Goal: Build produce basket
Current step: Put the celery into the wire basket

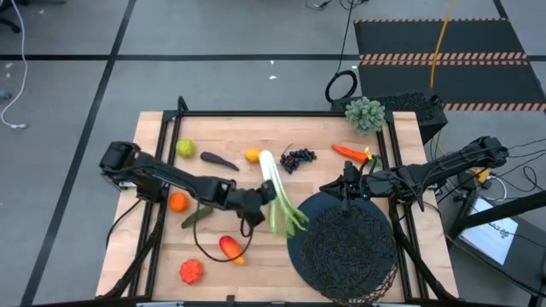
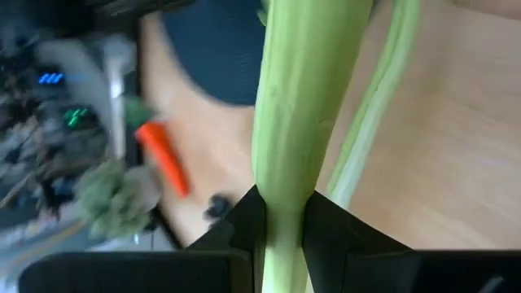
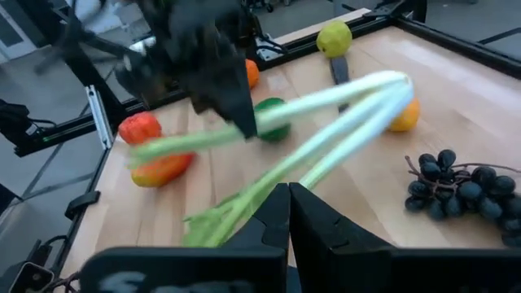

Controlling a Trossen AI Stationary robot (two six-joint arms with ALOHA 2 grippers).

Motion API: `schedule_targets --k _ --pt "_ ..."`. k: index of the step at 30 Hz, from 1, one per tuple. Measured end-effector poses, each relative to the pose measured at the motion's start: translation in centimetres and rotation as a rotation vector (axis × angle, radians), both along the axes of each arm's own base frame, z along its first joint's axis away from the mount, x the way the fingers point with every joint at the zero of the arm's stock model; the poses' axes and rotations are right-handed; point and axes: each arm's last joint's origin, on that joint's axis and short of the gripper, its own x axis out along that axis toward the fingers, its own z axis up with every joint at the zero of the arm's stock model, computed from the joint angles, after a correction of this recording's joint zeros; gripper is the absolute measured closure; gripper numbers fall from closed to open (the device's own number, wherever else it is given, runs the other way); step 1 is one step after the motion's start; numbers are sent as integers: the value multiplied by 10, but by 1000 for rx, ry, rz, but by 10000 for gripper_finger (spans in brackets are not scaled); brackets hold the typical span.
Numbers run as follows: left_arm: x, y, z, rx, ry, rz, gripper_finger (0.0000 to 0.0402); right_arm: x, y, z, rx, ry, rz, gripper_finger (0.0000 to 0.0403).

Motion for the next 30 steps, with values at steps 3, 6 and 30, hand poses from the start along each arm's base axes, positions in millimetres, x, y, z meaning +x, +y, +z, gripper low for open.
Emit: schedule_targets --k 3,6,30 --pt "-9 9 26 -32 -98 71 339 0 -1 0 -30 -2 -35 403" --pt "-19 18 48 -61 -180 134 339 0 -2 0 -43 -4 -54 403" --pt "-79 57 137 -747 -603 344 339 -4 -6 -21 -158 -123 -119 402"
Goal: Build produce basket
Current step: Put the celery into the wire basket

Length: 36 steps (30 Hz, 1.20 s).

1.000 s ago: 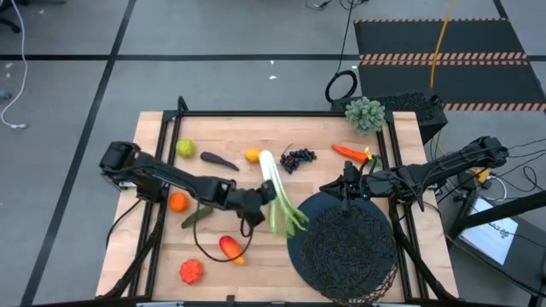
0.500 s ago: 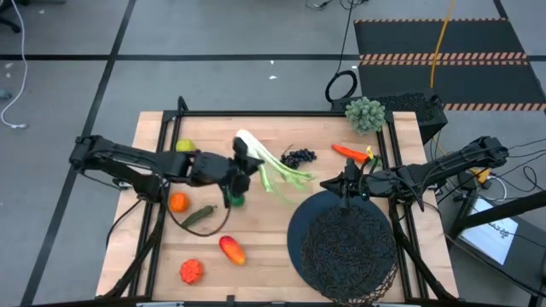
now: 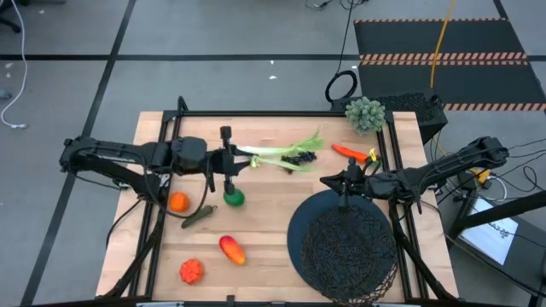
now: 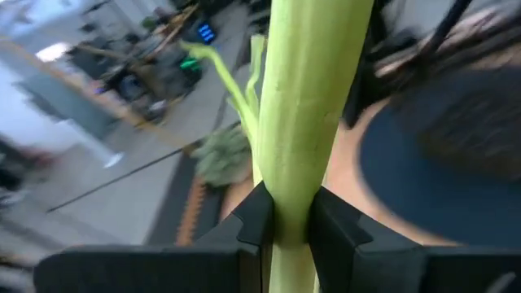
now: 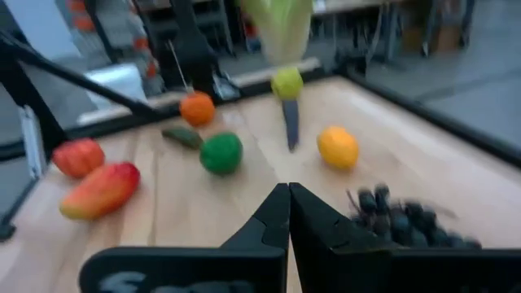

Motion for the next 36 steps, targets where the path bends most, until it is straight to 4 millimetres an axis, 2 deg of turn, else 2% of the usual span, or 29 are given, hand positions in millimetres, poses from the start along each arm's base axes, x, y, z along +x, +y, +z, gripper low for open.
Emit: schedule_targets --k 5,10,16,22,28,36 --pt "11 2 2 -123 -74 -112 339 -2 0 -1 -55 -79 15 377" --pt "20 2 4 -158 -147 -189 339 -2 0 -3 -60 -72 16 329" --pt "39 0 -3 -196 -190 -259 339 3 1 -4 -113 -84 25 269" --pt "58 -1 -14 -217 -221 -267 339 12 4 2 -150 -180 22 227" --pt "75 0 -26 -260 -245 -298 339 17 7 4 -185 -240 82 211" --pt "82 4 -33 -298 -250 -320 339 21 11 5 -247 -284 175 229"
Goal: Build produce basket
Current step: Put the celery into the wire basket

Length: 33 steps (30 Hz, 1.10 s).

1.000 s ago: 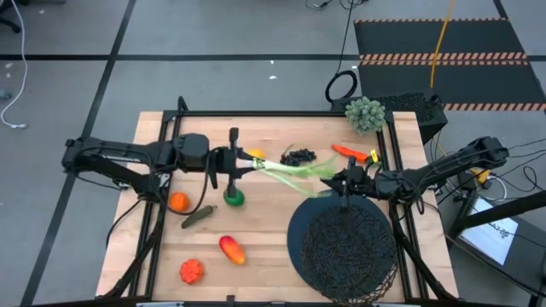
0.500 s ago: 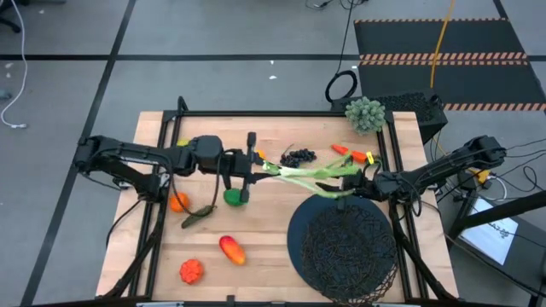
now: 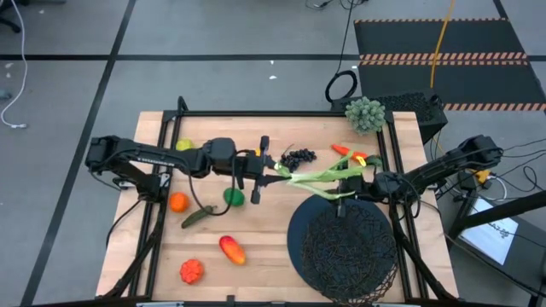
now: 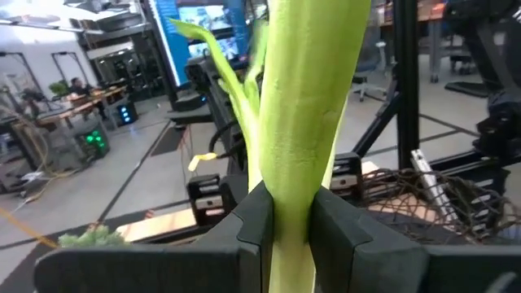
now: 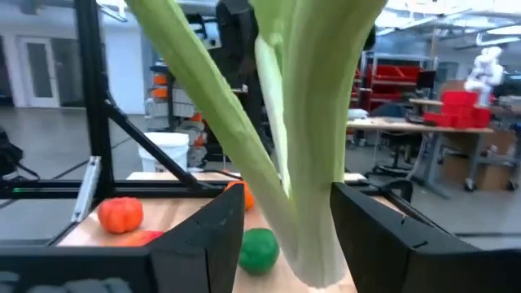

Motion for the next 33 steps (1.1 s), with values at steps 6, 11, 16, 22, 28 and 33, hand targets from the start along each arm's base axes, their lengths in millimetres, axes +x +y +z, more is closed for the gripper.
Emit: schedule_targets --k 6,11,16,22,28,33 --pt "0 1 0 -10 3 -11 339 0 0 3 -3 -31 -2 249" --pt "0 0 0 -22 6 -39 339 -1 -1 7 -12 -72 -30 249" --pt "0 0 0 -25 6 -38 339 0 -1 7 -12 -79 -32 244" --pt "4 0 -7 -24 26 -38 339 2 0 7 -5 -100 -31 264" --pt "6 0 -9 -17 22 -36 339 4 1 3 -10 -86 -31 324" --pt "6 1 -7 -56 18 -14 320 4 1 3 -9 -86 -31 370"
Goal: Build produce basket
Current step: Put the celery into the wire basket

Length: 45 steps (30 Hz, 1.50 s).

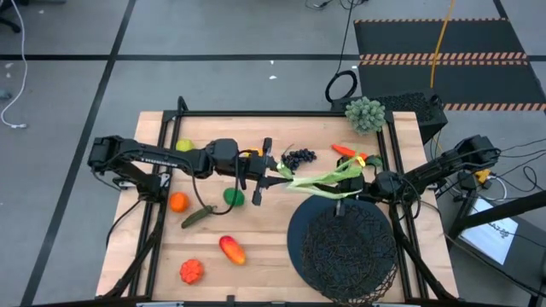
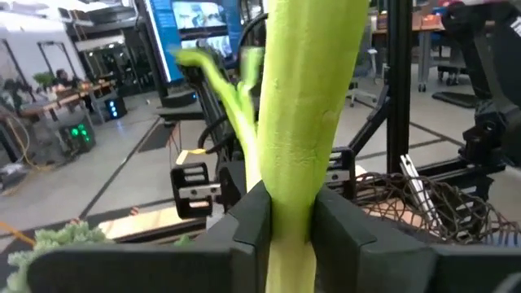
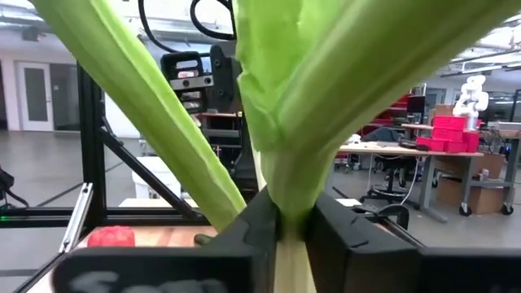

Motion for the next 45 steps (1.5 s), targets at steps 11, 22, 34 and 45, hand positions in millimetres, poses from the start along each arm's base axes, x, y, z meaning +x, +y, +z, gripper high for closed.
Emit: schedule_targets --k 11,22,34,45 --pt "-25 -4 19 -11 47 6 137 9 6 13 166 46 -9 371" --pt "-81 5 38 41 236 259 149 25 35 87 275 280 -55 375" --pt "-86 1 32 33 312 260 203 -6 79 165 305 219 -17 376" --pt "-87 0 32 35 322 255 213 -40 113 165 445 248 46 376"
